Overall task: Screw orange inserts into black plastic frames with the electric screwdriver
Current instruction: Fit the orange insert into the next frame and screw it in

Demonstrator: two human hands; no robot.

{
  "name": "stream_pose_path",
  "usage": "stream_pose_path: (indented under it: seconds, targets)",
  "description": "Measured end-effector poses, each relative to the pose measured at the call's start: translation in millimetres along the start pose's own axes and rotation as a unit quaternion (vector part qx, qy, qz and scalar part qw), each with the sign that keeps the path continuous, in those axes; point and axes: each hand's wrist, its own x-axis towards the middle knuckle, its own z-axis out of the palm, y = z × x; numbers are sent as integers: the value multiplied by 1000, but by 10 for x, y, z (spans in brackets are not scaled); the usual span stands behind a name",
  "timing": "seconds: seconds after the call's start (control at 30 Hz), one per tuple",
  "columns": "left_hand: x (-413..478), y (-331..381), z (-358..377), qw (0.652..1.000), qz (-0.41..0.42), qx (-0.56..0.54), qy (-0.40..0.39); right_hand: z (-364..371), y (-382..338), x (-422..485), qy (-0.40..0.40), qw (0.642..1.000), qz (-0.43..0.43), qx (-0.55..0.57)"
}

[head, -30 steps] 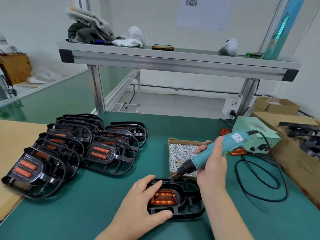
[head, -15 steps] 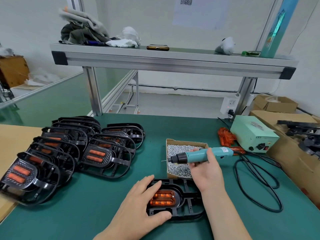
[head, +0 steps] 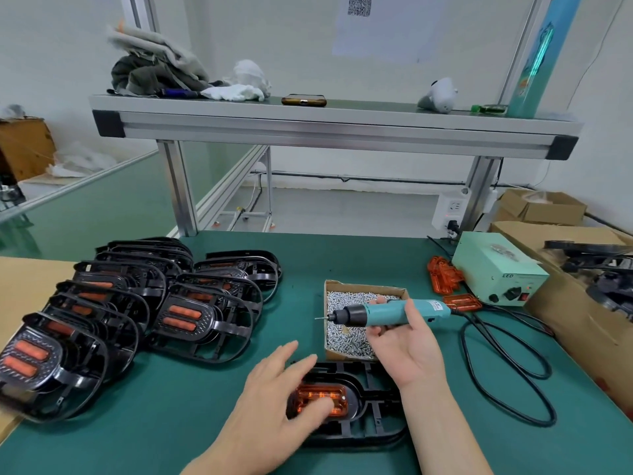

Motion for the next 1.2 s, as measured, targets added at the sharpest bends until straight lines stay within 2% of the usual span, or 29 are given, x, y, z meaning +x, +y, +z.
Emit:
stream_pose_path:
  seconds: [0.1,0.2,0.43,0.67,0.83,1.0,1.2]
  targets:
    - [186,12,-68,994,39,6,100,5,-9,14,3,1000,1,7]
    - [452,64,-121,987,87,26,135,9,-10,22,-8,1000,4,30]
    - [854,215,-7,985,135,101,25,13,-4,38,-38,999,-13,24]
    - [1143,352,67,963,87,248,-51,-6,-5,68,-30,999,-12,21]
    - [1260,482,60,936,77,333,-88,-13,2,84,-26,999,-15,27]
    - [1328,524,75,931,78,343,-100,-2,3,76,-19,999,-16,37]
    - [1269,456,139,959,84,266,-53,14,8,63,-8,999,-20,32]
